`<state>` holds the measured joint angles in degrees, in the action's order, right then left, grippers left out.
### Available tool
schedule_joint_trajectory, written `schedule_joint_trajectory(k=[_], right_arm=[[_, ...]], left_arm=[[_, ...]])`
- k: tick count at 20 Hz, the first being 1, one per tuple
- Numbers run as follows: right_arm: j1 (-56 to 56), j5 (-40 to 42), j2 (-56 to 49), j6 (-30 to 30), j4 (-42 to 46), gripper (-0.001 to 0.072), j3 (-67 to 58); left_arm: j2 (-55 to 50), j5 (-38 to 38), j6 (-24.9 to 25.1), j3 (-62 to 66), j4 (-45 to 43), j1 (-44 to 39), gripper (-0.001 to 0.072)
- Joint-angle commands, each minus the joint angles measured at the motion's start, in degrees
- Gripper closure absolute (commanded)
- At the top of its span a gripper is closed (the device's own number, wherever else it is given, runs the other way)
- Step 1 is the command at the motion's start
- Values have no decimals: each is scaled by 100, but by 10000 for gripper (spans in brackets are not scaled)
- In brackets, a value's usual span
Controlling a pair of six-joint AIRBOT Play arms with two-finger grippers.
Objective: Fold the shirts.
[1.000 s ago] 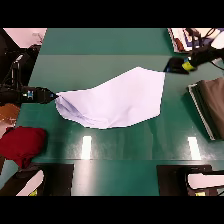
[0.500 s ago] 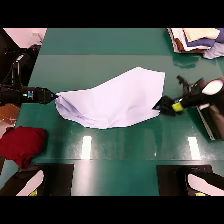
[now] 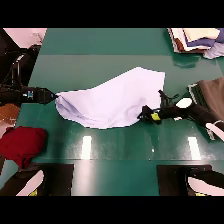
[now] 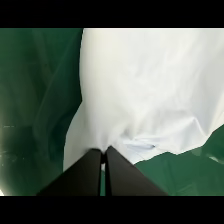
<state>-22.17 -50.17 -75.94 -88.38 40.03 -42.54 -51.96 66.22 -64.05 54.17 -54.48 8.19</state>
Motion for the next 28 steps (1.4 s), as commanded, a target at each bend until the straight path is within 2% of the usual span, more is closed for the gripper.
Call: schedule_joint_trajectory(k=[1, 5, 9, 13, 16, 21, 25, 28], right_arm=[[-190, 133, 39, 44, 254, 699, -345], [374, -501, 1003, 33, 863, 699, -1333], [1287, -911, 1967, 37, 975, 700, -2918], [2061, -1366, 2448, 42, 973, 699, -4352], [2535, -1891, 2686, 42, 970, 699, -5106], [3314, -2911, 2922, 33, 968, 699, -6293], [3869, -3976, 2535, -223, 966, 699, -7079], [3869, -4642, 1910, -505, 977, 699, -7239]], left_arm=[[28, 31, -9, 44, 2, 9, 683], [61, 247, -66, 1156, 4, 9, 683], [61, 588, -70, 3309, 87, 9, 683], [61, 667, -221, 5344, 103, 9, 682], [61, 743, -636, 6321, 260, 9, 683], [516, 684, -669, 6651, 1316, 9, 683], [629, 627, -669, 6697, 1353, 9, 683], [494, 531, -667, 6133, 1163, 9, 683]])
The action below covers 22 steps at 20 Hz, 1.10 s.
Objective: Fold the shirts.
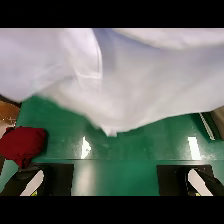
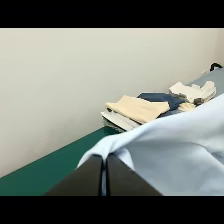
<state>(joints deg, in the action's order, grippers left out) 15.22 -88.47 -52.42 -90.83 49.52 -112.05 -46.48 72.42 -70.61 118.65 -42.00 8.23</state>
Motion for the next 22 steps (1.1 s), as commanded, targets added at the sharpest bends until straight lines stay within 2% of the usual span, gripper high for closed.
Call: schedule_joint_trajectory(k=[1, 5, 8, 10, 14, 19, 20, 21, 22], right_arm=[[9, -992, -715, -337, 59, 699, -289], [-1097, -1292, -1818, -575, 1311, 699, -31], [-1799, -1226, -2647, -577, 1547, 699, 723], [-2024, -756, -3233, -509, 1541, 699, 1165], [-2107, 837, -4216, -251, 1471, 699, 1480], [-2105, 2164, -4776, -227, 1445, 695, 1464], [-2098, 2306, -4800, -227, 1438, 642, 1467], [-2083, 2420, -4802, -227, 1443, 385, 1464], [-2041, 2428, -4795, -225, 1390, 292, 1419]], left_arm=[[-166, -79, -13, -636, -140, 4, 684], [-1060, 229, -4, -1829, -153, 2, 683], [-2024, 455, 9, -2511, -260, 2, 683], [-2752, 345, 11, -2765, -391, 2, 683], [-4026, -341, 210, -2820, -553, 0, 683], [-4739, -1005, 208, -2820, -557, -2, 681], [-4760, -1003, 205, -2824, -577, -2, 552], [-4763, -986, 203, -2822, -605, -2, 223], [-4760, -905, 199, -2815, -605, 17, 140]])
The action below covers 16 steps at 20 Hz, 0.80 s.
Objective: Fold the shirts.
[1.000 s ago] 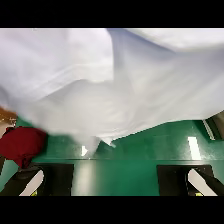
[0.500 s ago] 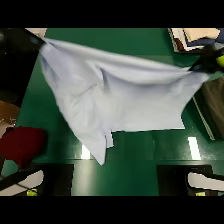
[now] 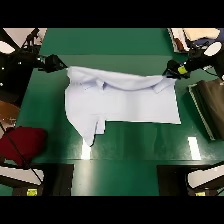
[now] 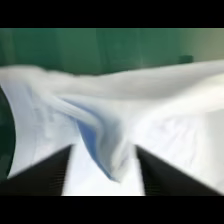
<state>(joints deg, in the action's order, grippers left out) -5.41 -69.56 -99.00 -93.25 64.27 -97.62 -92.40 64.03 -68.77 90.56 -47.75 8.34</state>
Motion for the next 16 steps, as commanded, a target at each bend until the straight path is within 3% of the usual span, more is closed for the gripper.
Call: schedule_joint_trajectory(k=[1, 6, 12, 16], right_arm=[[109, 413, -136, 92, -232, 292, -140], [616, -1314, 238, 1049, -885, 300, -509], [918, -1451, 1849, 1438, -931, 300, 1668], [920, -1261, 2614, 1534, -929, 300, 2680]], left_arm=[[-168, 125, 15, 31, -66, 48, 175], [151, 1576, -153, -59, -428, 634, 177], [1464, 1176, -66, -2848, -868, 835, 176], [1781, 776, 55, -4409, -295, 835, 175]])
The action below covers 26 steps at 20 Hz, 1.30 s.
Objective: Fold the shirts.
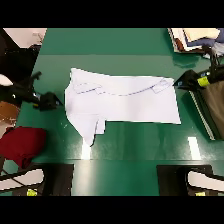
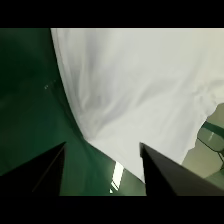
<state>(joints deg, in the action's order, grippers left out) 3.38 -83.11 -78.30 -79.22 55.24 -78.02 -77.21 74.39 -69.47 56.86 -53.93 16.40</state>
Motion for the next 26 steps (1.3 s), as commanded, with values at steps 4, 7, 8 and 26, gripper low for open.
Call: schedule_joint_trajectory(k=[4, 7, 8, 26], right_arm=[[42, 236, 984, 131, -26, 300, 1178], [42, 214, 1123, 131, -26, 301, 1204], [42, 240, 1165, 129, -28, 300, 1204], [2468, 890, 1279, 542, 573, 298, 3720]], left_arm=[[256, -874, 398, -1670, 831, 17, 175], [256, -1248, 396, -1716, 890, -166, 176], [256, -1353, 391, -1716, 907, -282, 176], [942, -1235, 243, -822, 933, -671, 683]])
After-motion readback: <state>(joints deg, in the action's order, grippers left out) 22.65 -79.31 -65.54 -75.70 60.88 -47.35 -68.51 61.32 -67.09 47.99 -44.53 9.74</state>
